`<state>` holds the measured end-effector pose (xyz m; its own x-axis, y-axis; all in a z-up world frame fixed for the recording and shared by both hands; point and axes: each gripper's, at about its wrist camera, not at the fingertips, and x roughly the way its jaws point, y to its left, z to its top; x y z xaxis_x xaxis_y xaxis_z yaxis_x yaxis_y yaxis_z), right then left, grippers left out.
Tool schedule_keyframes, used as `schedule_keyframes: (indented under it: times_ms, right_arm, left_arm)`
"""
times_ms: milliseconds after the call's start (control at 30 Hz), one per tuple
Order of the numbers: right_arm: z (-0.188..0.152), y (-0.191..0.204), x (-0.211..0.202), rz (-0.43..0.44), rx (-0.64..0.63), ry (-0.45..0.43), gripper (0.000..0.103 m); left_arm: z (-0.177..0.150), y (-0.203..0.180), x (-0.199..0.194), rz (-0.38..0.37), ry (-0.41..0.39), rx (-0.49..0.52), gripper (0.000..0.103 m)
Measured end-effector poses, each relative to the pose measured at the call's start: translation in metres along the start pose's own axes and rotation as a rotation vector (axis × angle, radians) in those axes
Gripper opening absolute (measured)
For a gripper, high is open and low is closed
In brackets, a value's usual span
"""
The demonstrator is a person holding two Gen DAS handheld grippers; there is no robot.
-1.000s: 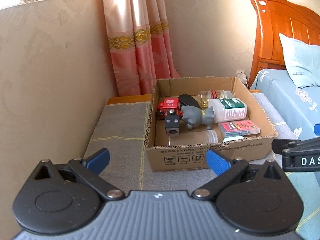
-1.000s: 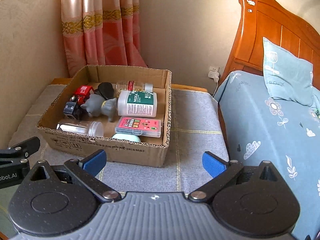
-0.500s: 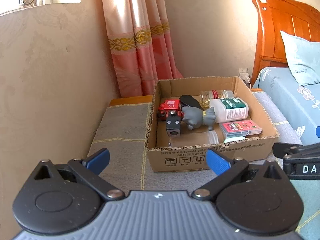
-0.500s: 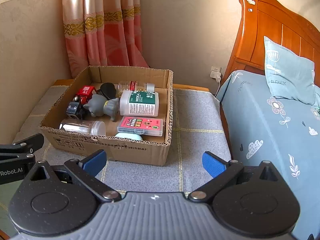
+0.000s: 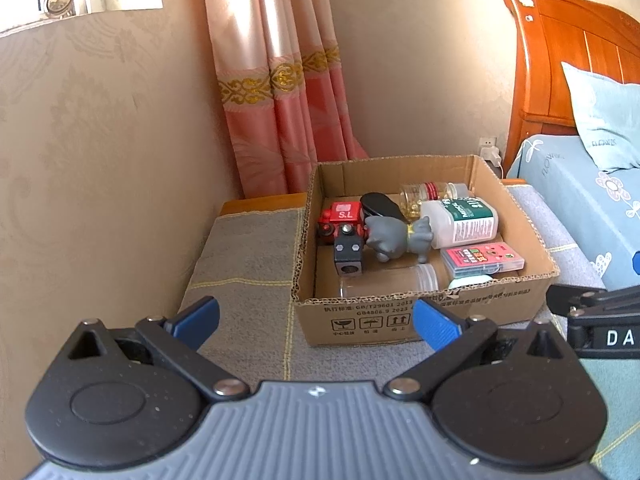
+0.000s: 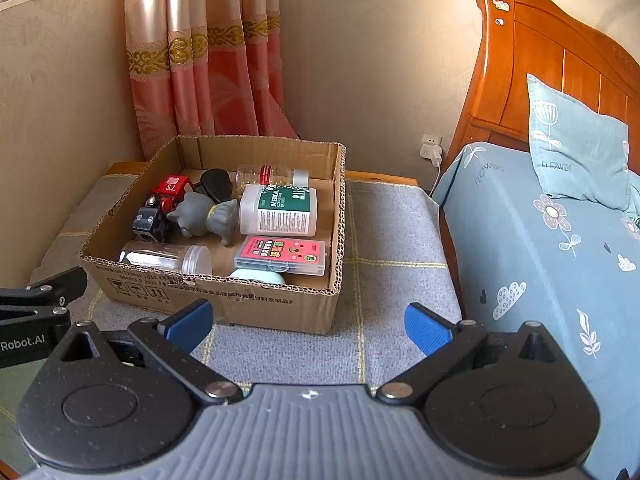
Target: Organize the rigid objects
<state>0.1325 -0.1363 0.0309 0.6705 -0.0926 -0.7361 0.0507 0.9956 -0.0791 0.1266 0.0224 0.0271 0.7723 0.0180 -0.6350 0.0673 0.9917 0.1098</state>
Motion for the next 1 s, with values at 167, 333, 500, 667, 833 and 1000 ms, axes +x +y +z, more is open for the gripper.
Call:
schedule_keyframes:
  times_ms: [167,333,500,667,833,1000]
  right_arm:
    - [0.0008,0.0005,0.0000,0.000,-0.006,0.002,0.103]
    - [0.0006,0.0004,-0.0002,0.000,-0.005,-0.001,0.103]
    - [0.0005,0.0001,-0.0011,0.000,-0.008,-0.003,0.103]
    - [0.0006,0.0004,-0.0017,-0.002,-0.009,-0.004,0.103]
    - [0.0006,0.0006,-0.0021,0.000,-0.011,-0.004,0.103]
    - [-0.0002,0.0016,-0.0029,0.000,-0.012,-0.006,0.103]
  left_arm:
    - [0.0004,-0.0010,-0.0011,0.002,0.000,0.005,0.102]
    - [0.0005,-0.0010,-0.0020,0.001,0.001,0.006,0.102]
    - [0.0006,-0.0011,-0.0020,0.002,0.000,0.006,0.102]
    - [0.0008,-0.0007,-0.0021,0.002,0.000,0.006,0.102]
    - [0.0008,-0.0005,-0.0020,0.002,0.002,0.006,0.102]
    - [0.0004,0.0002,-0.0026,0.007,0.003,0.005,0.102]
